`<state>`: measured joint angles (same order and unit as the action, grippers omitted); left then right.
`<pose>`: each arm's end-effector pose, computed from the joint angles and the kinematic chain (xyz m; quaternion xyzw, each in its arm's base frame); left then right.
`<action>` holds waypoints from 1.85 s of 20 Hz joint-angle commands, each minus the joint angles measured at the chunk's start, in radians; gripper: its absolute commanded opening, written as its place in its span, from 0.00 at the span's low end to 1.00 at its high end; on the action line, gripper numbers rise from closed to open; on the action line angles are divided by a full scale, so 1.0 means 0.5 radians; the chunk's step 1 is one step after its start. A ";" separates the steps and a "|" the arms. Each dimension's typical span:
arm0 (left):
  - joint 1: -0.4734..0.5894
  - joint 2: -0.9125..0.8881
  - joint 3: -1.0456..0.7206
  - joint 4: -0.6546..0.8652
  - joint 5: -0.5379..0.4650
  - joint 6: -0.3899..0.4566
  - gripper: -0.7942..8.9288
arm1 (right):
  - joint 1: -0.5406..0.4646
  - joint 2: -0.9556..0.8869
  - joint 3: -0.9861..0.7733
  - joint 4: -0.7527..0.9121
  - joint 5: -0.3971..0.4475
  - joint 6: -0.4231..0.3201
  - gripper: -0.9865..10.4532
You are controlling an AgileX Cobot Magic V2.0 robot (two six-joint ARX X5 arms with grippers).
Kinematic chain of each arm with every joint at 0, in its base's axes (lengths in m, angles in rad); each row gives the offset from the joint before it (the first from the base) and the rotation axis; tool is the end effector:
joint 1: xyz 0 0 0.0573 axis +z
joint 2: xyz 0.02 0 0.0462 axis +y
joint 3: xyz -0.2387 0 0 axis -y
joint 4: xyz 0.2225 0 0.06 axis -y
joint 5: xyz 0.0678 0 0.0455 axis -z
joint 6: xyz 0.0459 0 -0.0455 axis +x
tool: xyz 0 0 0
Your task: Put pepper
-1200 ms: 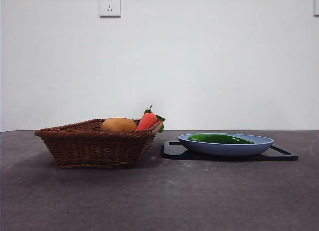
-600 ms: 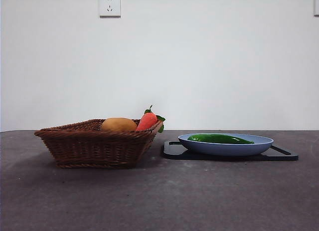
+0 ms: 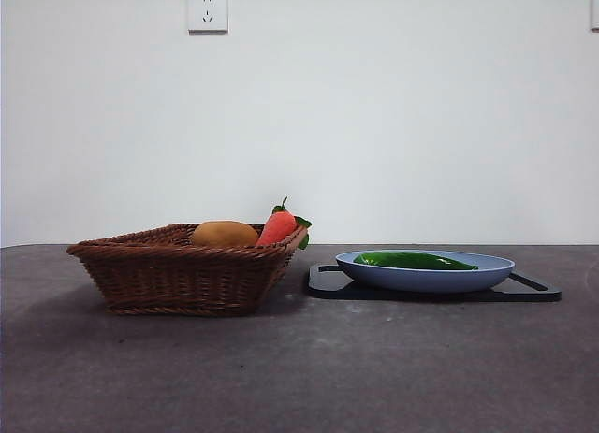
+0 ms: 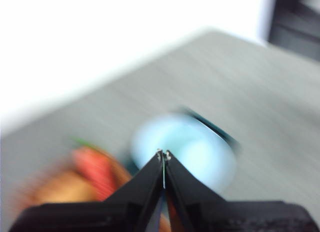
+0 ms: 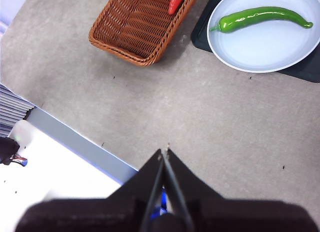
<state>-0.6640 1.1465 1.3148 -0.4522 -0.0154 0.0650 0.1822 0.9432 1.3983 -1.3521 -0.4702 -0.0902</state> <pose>0.1896 -0.1475 0.3856 0.0776 0.1231 -0.3196 0.9363 0.1154 0.0424 0.3634 0.0237 0.4157 0.3078 0.8555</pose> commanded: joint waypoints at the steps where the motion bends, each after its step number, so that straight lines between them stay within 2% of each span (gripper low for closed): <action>1: 0.220 -0.139 0.031 0.137 0.018 0.141 0.09 | 0.005 0.017 0.038 -0.004 0.002 0.005 0.10; 5: 0.813 -0.426 0.018 0.089 0.400 0.142 0.09 | 0.005 0.017 0.038 -0.004 0.003 0.006 0.10; 9: 1.278 -0.775 -0.235 0.136 0.404 0.150 0.09 | 0.005 0.018 0.038 -0.004 0.003 0.005 0.10; 13: 1.523 -1.192 -0.881 0.591 0.399 0.149 0.09 | 0.005 0.017 0.038 -0.004 0.003 0.005 0.10; 17: 1.661 -1.523 -1.518 0.910 0.401 0.060 0.09 | 0.005 0.018 0.038 -0.004 0.002 0.005 0.10; 24: 1.752 -1.950 -2.237 0.919 0.406 -0.150 0.09 | 0.005 0.018 0.038 -0.004 0.002 0.005 0.10; 32: 1.749 -2.277 -2.587 0.907 0.408 -0.185 0.09 | 0.005 0.017 0.038 -0.004 0.002 0.005 0.10; 37: 1.748 -2.290 -2.610 0.695 0.410 -0.191 0.09 | 0.005 0.017 0.038 -0.004 0.003 0.005 0.10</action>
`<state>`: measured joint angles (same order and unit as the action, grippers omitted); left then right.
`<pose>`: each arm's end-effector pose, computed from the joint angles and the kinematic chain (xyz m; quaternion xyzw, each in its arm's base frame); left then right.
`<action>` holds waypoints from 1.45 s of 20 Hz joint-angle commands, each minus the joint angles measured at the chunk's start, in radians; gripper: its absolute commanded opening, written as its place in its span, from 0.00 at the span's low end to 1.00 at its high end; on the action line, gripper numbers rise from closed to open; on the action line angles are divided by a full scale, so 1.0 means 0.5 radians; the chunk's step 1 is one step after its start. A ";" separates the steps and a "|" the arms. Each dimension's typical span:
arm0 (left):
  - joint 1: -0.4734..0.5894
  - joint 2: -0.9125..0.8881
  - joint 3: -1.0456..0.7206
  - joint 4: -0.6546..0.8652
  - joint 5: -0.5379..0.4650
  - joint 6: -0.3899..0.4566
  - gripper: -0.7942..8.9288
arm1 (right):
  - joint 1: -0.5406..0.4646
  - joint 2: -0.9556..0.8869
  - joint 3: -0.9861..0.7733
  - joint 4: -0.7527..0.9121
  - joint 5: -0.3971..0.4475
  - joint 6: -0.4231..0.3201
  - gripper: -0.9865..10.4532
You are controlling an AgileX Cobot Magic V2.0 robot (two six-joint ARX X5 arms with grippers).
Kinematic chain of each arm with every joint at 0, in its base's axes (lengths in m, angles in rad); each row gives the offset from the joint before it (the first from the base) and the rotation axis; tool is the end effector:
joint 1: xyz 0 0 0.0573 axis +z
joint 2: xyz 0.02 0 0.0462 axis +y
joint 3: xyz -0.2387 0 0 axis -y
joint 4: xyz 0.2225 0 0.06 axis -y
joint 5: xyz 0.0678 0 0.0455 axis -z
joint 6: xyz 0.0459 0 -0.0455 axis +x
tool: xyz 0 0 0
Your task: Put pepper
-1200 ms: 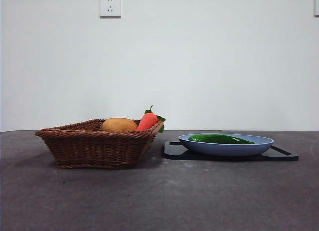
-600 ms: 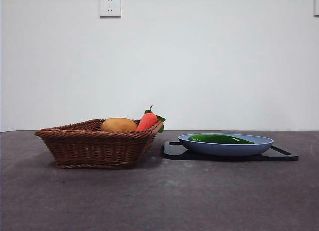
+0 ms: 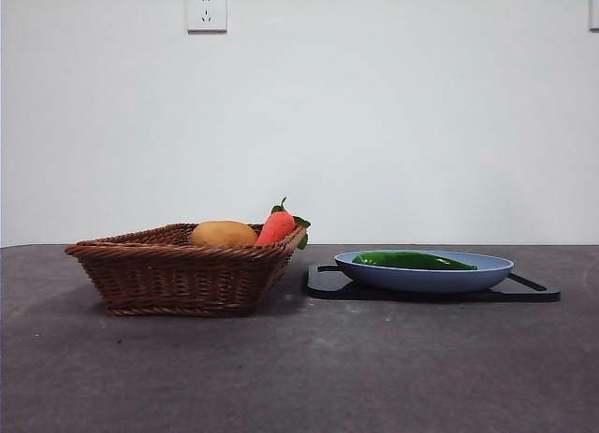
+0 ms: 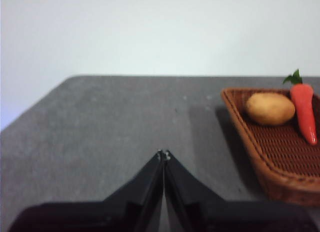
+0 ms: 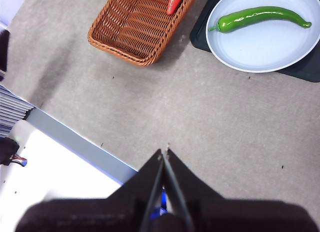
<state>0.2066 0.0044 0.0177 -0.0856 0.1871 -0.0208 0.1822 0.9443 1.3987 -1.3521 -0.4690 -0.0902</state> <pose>0.1149 0.0154 0.1593 -0.0175 0.0353 0.0101 0.9992 0.1157 0.0424 0.3634 0.0235 0.4160 0.3073 0.8555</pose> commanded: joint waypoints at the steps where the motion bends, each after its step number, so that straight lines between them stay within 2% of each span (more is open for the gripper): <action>1: 0.007 -0.006 -0.016 -0.076 0.005 -0.020 0.09 | 0.005 0.015 0.037 -0.004 0.001 0.005 0.10; 17: 0.007 -0.006 -0.016 -0.129 0.002 -0.019 0.09 | 0.005 0.014 0.037 -0.004 0.001 0.005 0.10; 20: 0.007 -0.006 -0.016 -0.130 0.002 -0.019 0.09 | -0.030 -0.033 0.034 0.085 0.006 -0.177 0.10; 22: 0.007 -0.006 -0.016 -0.130 0.002 -0.019 0.09 | -0.125 -0.187 -0.027 0.417 -0.012 -0.181 0.10; 23: 0.007 -0.006 -0.016 -0.129 0.002 -0.019 0.09 | -0.166 -0.292 -0.104 0.620 -0.042 -0.133 0.10; 26: 0.007 -0.006 -0.016 -0.129 0.002 -0.019 0.09 | -0.240 -0.623 -0.518 1.176 -0.074 -0.061 0.10; 29: 0.007 -0.006 -0.016 -0.130 0.002 -0.019 0.09 | -0.272 -0.990 -1.145 1.725 0.121 -0.060 0.10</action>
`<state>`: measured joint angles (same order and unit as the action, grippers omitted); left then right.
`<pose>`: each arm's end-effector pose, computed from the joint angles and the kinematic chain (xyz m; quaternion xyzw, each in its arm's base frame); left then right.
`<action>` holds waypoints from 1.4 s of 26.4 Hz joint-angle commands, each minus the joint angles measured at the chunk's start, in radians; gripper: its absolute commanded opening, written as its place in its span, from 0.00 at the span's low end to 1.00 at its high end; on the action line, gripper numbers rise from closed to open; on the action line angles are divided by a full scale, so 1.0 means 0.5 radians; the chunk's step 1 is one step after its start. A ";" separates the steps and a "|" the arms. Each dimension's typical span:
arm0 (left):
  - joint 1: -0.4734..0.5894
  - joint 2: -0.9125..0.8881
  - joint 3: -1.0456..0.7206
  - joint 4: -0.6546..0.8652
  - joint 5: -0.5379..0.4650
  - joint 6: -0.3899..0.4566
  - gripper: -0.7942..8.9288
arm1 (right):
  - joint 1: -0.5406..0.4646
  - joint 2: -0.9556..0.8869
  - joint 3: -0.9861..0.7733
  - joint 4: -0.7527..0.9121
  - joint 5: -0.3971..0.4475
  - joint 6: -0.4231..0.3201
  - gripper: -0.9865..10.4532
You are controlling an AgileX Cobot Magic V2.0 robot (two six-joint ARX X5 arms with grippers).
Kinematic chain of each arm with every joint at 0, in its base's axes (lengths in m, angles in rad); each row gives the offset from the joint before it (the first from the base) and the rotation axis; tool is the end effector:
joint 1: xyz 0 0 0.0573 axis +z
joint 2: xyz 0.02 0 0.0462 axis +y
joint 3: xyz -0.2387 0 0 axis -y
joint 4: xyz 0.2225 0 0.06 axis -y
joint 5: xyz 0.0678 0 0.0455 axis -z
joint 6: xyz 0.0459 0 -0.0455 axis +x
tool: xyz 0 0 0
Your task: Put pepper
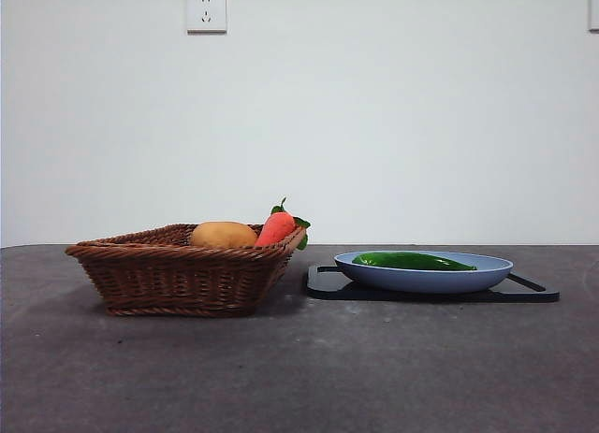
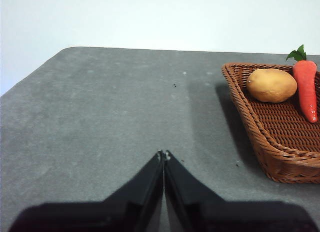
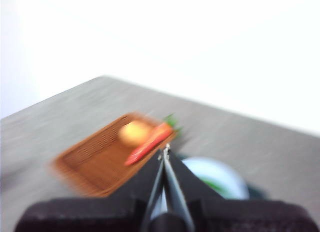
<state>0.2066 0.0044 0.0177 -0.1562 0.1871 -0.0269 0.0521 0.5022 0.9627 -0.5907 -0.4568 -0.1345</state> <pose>0.1140 0.0152 0.1514 -0.0274 0.0699 0.0107 0.9971 0.0903 0.0250 0.3569 -0.0519 0.0467 0.2549 0.9644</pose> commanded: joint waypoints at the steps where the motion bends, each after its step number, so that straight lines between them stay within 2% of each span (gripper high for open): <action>1: 0.008 -0.006 -0.016 0.012 0.002 -0.007 0.09 | -0.014 -0.219 -0.473 0.347 0.151 0.043 0.10; 8: 0.007 -0.006 -0.016 0.011 0.002 -0.007 0.09 | -0.014 -0.655 -1.272 0.883 0.301 0.218 0.10; 11: 0.007 -0.006 -0.016 0.011 0.002 -0.007 0.09 | -0.014 -0.784 -1.505 0.985 0.361 0.293 0.10; 16: 0.007 -0.006 -0.016 0.011 0.002 -0.007 0.09 | -0.014 -0.938 -1.750 0.987 0.359 0.317 0.10; 23: 0.007 -0.006 -0.016 0.012 0.002 -0.007 0.09 | -0.014 -1.006 -1.910 0.963 0.359 0.365 0.10; 29: 0.007 -0.006 -0.016 0.012 0.002 -0.007 0.09 | -0.014 -1.006 -1.909 0.861 0.395 0.391 0.10; 37: 0.007 -0.006 -0.016 0.012 0.002 -0.007 0.09 | -0.014 -1.006 -1.909 0.881 0.404 0.426 0.10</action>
